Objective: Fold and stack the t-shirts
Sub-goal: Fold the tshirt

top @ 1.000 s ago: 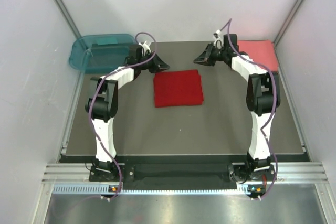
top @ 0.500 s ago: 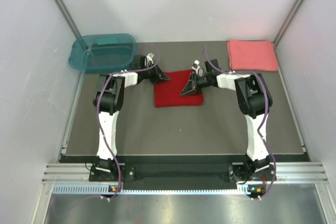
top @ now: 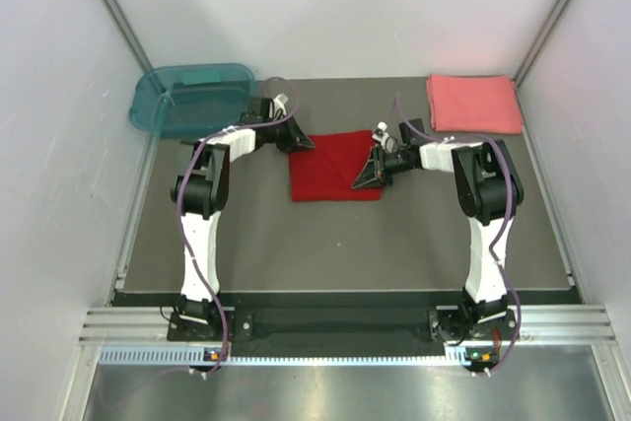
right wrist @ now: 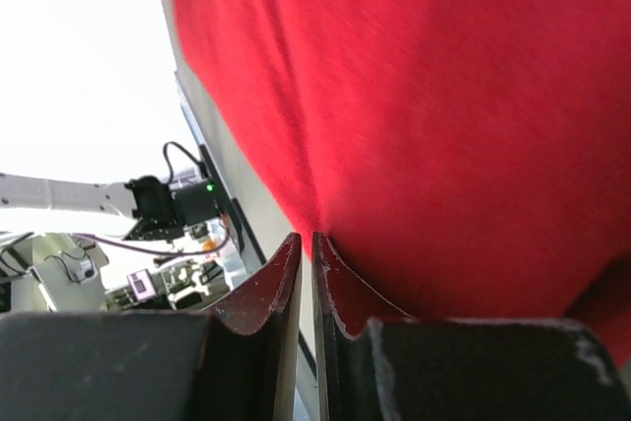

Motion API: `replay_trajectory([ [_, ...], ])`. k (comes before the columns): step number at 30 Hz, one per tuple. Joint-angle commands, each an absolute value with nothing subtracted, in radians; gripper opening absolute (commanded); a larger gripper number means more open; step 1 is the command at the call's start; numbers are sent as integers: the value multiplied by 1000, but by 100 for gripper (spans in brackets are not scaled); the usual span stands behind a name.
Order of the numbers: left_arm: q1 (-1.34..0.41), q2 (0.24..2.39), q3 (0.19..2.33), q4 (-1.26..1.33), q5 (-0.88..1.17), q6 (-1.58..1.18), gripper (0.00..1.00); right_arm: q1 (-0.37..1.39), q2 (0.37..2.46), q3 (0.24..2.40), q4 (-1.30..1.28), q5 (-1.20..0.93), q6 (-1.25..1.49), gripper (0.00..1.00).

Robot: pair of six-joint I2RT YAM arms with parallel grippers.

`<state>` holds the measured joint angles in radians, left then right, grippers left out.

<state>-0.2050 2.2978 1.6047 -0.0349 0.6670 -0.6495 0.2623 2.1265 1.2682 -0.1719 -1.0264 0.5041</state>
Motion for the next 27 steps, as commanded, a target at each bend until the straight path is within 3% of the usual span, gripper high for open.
replay_trajectory([
  [1,-247,2122,1565,-164,624,-566,19,279,2049,1359,-181,-1040,494,9],
  [7,-339,2003,1407,-86,640,-659,19,333,2101,1390,-86,-1068,583,9],
  [12,-341,1997,1183,128,663,-790,15,333,2143,1344,-8,-1078,609,9],
  [19,-296,2013,1065,82,627,-701,12,279,2154,1211,-20,-1071,516,10],
  [27,-265,1890,1003,-72,647,-572,13,229,2077,1126,-132,-1017,428,10],
])
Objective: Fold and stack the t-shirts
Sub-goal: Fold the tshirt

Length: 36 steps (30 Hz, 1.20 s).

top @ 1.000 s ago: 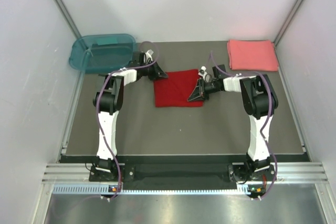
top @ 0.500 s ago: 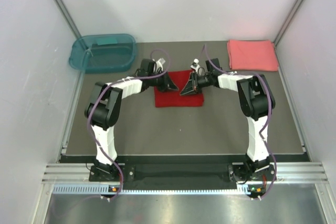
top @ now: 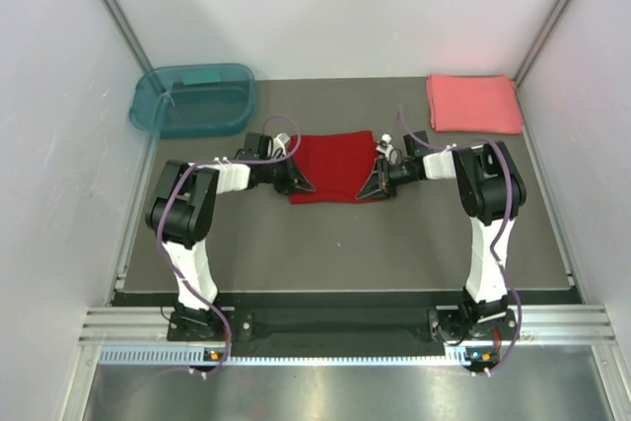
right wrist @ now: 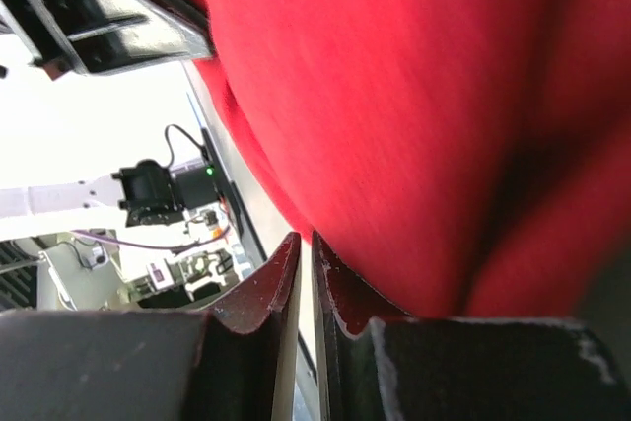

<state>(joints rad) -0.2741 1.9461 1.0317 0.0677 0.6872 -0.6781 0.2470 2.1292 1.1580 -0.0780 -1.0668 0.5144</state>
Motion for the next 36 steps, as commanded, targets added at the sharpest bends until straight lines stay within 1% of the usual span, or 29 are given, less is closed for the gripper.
replay_trajectory([
  [1,-267,1875,1003,-80,658,-574,14,229,2065,1129,-149,-1016,408,10],
  [5,-276,1799,1038,-127,687,-574,15,233,1997,1147,-216,-1011,403,10],
  [7,-276,1779,1051,-153,684,-558,15,250,1985,1190,-254,-1000,381,10],
  [10,-273,1793,1054,-170,687,-538,15,273,1994,1241,-278,-979,380,11],
  [15,-270,1858,1000,-147,675,-535,14,275,2043,1252,-241,-948,413,13],
  [21,-268,1844,946,-199,560,-457,14,238,2080,1162,-209,-930,390,13],
  [26,-276,1795,957,-297,517,-385,14,192,2008,1083,-219,-931,365,14],
  [27,-287,1775,962,-317,479,-373,14,187,1987,1063,-228,-930,359,14],
  [30,-363,1694,1011,-386,404,-316,20,161,1896,1049,-290,-907,347,18],
  [31,-385,1677,1038,-397,367,-305,22,147,1855,1048,-305,-897,347,22],
  [32,-426,1648,1049,-408,348,-295,28,143,1835,1048,-319,-893,348,23],
  [35,-507,1606,1078,-396,304,-287,38,124,1772,1061,-380,-868,347,27],
  [36,-527,1606,1089,-391,296,-285,41,118,1760,1075,-414,-855,347,30],
])
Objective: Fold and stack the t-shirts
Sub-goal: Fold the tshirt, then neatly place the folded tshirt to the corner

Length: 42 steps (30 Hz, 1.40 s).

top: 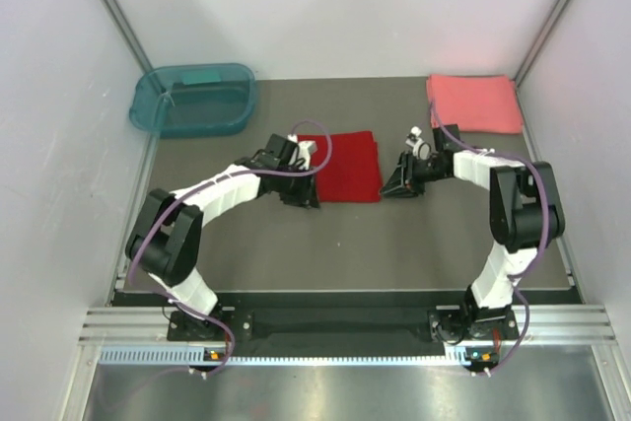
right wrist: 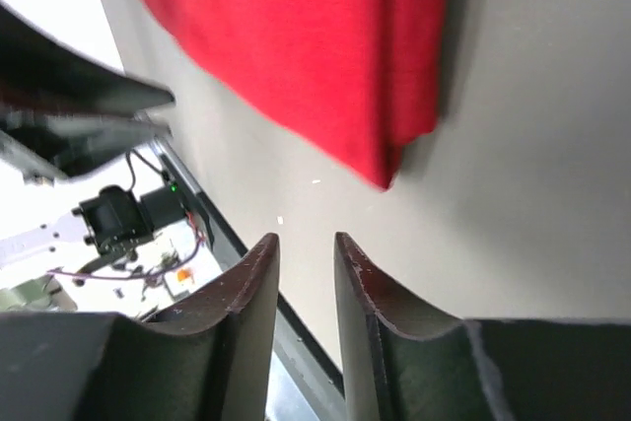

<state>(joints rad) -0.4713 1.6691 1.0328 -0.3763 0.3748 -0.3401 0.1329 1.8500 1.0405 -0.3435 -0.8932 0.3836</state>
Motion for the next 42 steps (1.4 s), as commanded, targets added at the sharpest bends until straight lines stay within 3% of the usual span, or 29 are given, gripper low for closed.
replay_trajectory([
  [1,-547,1608,1112,-388,276,-282,43,114,1738,1086,-438,-824,347,32],
  [5,-682,1672,1192,-400,146,-241,52,74,1707,1141,-523,-746,356,39],
  [10,-833,1758,1301,-400,-72,-131,56,-35,1661,1167,-534,-701,371,49],
  [22,-1055,2020,1396,-327,-458,161,56,-158,1531,1040,-496,-748,333,54],
  [34,-1108,2167,1437,-219,-607,273,49,-204,1454,930,-440,-782,330,55],
  [42,-1106,2232,1482,-164,-587,299,42,-233,1494,966,-414,-807,350,55],
])
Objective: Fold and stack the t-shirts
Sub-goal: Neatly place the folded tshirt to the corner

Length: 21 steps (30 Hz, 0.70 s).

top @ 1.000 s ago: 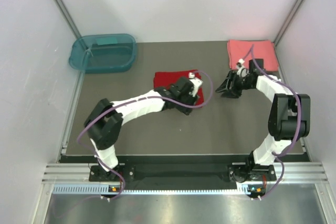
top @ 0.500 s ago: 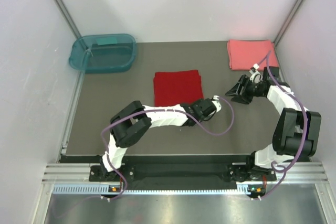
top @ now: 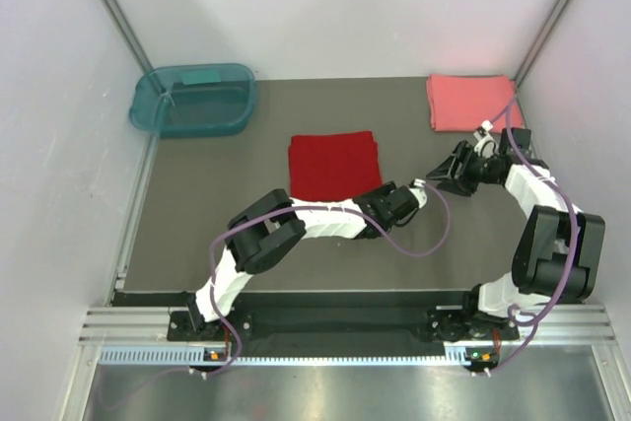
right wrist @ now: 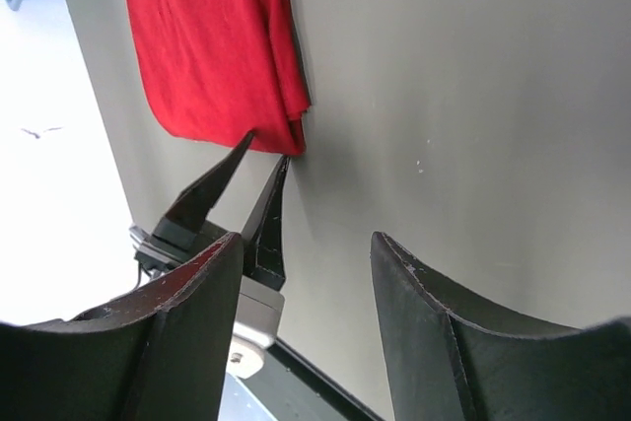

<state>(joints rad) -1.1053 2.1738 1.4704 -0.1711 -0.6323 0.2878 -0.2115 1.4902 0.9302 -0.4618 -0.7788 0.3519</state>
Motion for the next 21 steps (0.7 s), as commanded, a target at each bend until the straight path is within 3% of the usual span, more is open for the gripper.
replay_trajectory([
  [1,-1106,2244,1486,-158,-595,307,41,-235,1505,972,-416,-807,350,55],
  [11,-1094,2257,1531,-158,-552,310,1,-239,1588,983,-365,-805,402,58],
  [21,-1043,2096,1488,-178,-404,230,0,-241,1730,1000,-301,-854,440,63],
])
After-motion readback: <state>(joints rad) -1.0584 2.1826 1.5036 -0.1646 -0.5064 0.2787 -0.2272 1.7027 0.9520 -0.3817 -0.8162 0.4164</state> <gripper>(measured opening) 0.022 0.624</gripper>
